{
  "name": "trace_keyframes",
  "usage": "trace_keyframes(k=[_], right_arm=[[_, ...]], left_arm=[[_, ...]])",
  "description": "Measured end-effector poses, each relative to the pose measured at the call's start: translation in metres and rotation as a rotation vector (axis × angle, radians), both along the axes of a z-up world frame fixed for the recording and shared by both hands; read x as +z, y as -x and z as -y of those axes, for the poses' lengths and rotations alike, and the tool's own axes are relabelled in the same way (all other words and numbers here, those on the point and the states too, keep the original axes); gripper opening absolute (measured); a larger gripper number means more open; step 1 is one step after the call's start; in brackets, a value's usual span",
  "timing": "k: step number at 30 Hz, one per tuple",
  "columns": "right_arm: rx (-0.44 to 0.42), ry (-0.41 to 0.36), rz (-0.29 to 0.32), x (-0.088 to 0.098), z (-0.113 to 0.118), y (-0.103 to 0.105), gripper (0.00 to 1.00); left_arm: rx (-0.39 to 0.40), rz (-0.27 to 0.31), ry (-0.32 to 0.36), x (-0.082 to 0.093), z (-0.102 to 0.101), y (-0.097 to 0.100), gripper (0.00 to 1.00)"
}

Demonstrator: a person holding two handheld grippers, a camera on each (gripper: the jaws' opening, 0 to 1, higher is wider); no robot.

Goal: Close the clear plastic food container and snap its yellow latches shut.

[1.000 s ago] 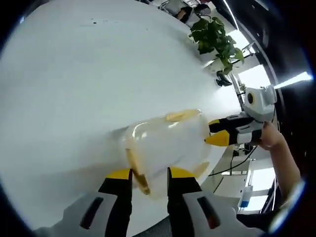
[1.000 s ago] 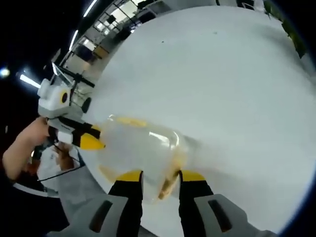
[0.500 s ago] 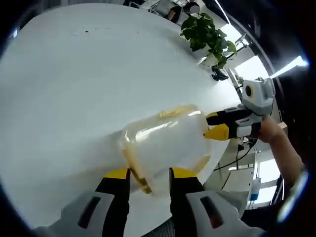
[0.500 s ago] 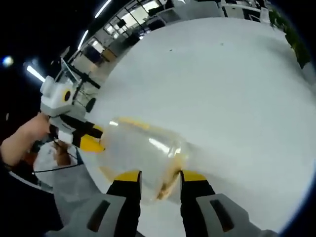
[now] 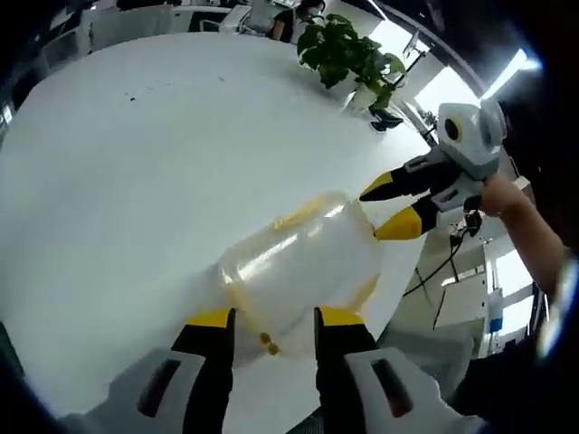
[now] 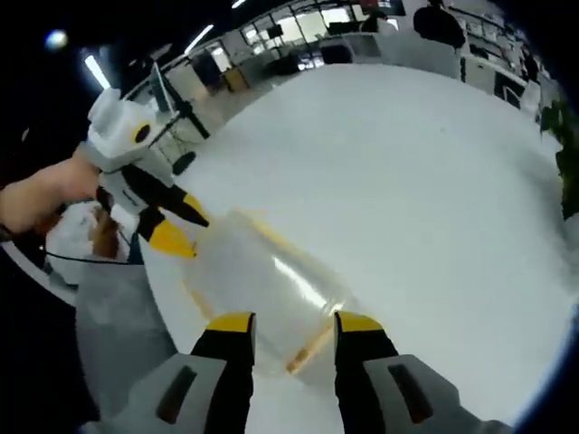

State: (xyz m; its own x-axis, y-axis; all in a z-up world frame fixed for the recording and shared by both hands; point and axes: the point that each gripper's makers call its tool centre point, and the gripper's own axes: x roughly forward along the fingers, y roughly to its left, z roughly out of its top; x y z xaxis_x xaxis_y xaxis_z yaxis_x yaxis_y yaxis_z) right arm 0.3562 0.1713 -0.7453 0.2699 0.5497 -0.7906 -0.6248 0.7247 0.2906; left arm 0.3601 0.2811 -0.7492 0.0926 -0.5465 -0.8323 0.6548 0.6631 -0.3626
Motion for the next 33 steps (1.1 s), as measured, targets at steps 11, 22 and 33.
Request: trace_keyframes(k=[11, 22, 33], right_arm=[[0.066, -0.004, 0.015, 0.004, -0.006, -0.002, 0.31], [0.277, 0.034, 0.112, 0.021, -0.025, -0.003, 0.3], [0.397, 0.06, 0.095, 0.011, -0.043, 0.009, 0.26]], left_arm=[[-0.184, 0.107, -0.057, 0.006, 0.004, -0.002, 0.33], [-0.467, 0.27, -0.054, 0.018, 0.01, 0.0, 0.32], [-0.584, 0.321, -0.078, 0.015, 0.028, 0.01, 0.29]])
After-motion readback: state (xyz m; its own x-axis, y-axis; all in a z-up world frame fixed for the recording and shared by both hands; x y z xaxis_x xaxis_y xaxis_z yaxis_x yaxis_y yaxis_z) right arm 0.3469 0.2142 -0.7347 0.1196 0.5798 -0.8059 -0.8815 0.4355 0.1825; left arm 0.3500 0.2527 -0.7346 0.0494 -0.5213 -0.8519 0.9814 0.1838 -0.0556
